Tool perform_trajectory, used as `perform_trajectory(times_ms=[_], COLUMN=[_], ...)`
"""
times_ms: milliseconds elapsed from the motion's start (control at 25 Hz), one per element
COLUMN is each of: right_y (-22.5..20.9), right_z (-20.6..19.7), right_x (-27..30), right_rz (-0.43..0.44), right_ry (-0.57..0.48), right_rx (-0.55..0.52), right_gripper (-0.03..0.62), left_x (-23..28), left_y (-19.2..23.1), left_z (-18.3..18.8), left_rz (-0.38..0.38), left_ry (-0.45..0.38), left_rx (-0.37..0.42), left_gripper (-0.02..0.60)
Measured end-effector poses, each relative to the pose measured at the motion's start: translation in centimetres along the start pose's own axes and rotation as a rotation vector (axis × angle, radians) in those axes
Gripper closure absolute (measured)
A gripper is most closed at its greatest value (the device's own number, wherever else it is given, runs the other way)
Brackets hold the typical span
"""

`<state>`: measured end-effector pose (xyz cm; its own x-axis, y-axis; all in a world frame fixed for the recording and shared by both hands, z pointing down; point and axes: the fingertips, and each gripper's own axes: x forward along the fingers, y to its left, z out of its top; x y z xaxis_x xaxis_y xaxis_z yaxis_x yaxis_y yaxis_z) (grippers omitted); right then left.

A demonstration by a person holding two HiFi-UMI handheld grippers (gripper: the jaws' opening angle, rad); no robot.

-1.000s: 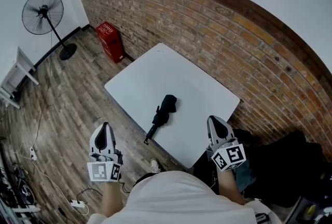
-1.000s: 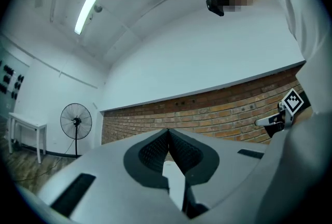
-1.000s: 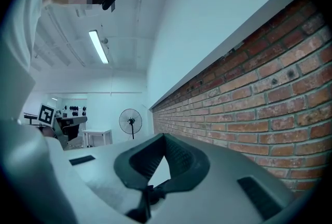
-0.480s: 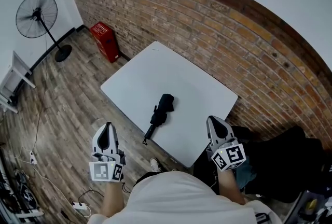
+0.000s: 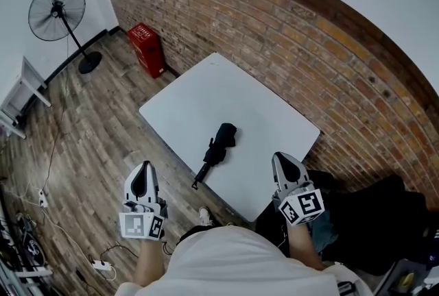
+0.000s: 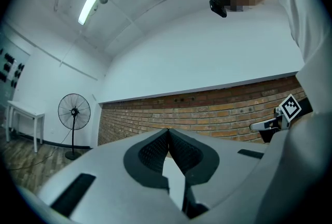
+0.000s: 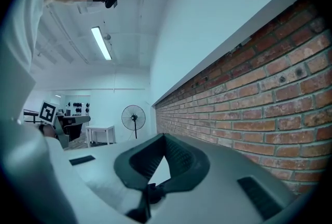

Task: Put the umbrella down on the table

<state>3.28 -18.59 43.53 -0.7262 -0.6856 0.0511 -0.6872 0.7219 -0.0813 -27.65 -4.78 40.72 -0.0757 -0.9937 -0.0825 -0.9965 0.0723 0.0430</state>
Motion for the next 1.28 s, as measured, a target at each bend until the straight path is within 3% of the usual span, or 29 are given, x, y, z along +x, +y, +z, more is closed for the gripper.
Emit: perform_trajectory(times_ms=[1280], right_y=[0.5], right_z=[0.0], right_x=[0.8], right_rz=[0.024], right_ry=[0.0], right_rx=[-0.053], right_gripper=[0.576], left_x=[1.1], left_y=[-0.8], left_z=[-0.8], left_rz=[-0.026], left_ry=[0.027], left_rx=[-0.006], left_gripper=[0.557])
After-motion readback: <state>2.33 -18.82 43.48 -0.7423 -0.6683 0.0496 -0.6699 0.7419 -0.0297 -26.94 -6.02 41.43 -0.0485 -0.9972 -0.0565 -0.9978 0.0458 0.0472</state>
